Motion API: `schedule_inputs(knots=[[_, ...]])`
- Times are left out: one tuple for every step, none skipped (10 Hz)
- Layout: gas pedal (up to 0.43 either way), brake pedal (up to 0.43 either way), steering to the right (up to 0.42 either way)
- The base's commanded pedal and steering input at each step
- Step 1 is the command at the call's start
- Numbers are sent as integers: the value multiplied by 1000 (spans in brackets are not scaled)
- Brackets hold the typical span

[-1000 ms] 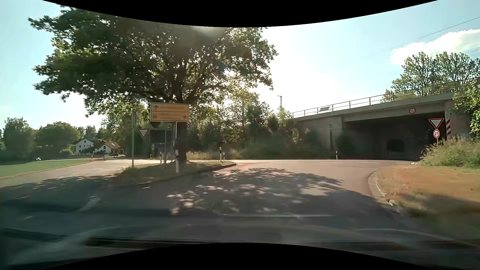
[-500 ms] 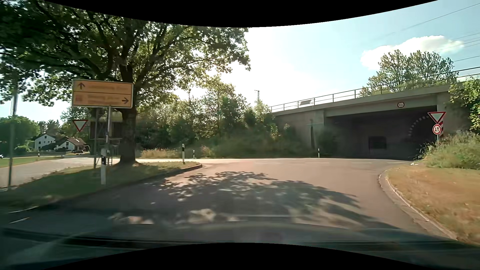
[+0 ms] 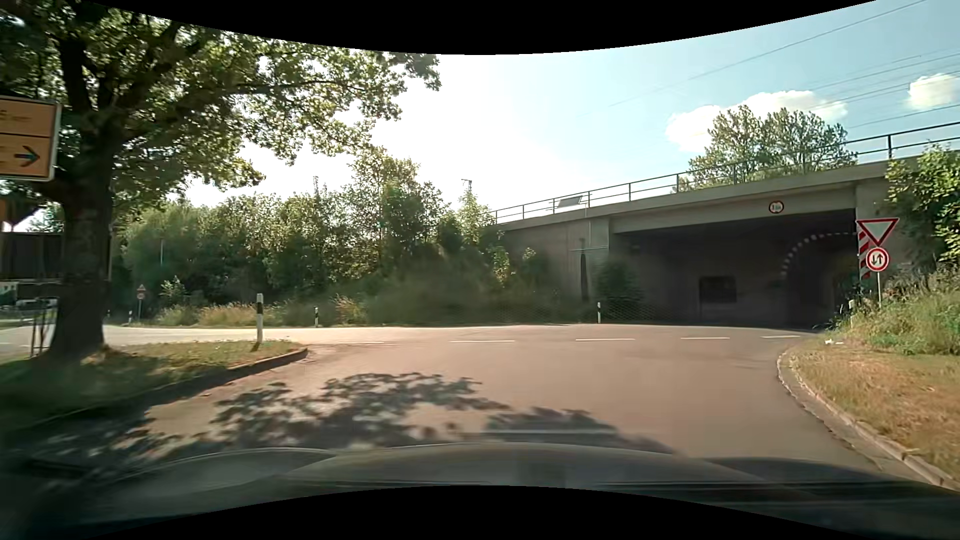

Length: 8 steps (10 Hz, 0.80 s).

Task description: Follow the waypoints while adhering to traffic rules and regulations

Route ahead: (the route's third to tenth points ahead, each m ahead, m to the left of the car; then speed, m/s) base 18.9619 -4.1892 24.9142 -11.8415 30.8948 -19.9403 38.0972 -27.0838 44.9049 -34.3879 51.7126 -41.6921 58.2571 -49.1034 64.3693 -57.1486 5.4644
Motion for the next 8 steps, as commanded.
schedule_inputs(knots=[[0,274,188],[0,274,194],[0,274,202],[0,274,204],[0,274,204],[0,274,204],[0,274,197],[0,274,194]])
